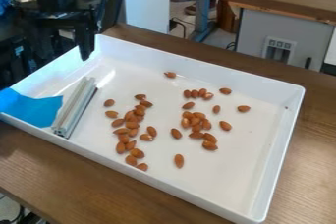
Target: Sweep into pile
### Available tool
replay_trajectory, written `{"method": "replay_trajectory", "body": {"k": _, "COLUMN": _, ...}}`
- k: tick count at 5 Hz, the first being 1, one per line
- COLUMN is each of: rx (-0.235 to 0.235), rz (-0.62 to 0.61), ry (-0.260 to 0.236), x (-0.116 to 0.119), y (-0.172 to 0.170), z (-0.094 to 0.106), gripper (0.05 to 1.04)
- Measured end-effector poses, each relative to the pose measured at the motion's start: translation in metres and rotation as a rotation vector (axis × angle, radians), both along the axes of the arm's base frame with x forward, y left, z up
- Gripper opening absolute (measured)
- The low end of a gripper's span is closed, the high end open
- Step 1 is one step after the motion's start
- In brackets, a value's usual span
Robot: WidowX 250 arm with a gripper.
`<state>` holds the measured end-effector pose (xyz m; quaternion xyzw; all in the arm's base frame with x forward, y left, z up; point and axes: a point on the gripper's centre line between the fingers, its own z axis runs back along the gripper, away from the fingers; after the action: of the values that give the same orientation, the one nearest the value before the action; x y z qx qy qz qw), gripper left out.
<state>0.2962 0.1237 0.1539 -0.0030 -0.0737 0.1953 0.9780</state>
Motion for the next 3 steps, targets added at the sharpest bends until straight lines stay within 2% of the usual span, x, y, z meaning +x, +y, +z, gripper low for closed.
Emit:
{"method": "replay_trajectory", "body": {"k": 1, "rx": -0.012, "rz": -0.002, "ry": 0.021, "x": -0.001, "y": -0.001, "z": -0.009, "gripper": 0.999}}
{"method": "replay_trajectory", "body": {"k": 2, "rx": -0.030, "rz": -0.018, "ry": -0.050, "x": 0.004, "y": -0.006, "z": -0.029, "gripper": 0.999}}
{"method": "replay_trajectory", "body": {"k": 3, "rx": 0.009, "rz": -0.009, "ry": -0.118, "x": 0.012, "y": -0.001, "z": -0.039, "gripper": 0.999}}
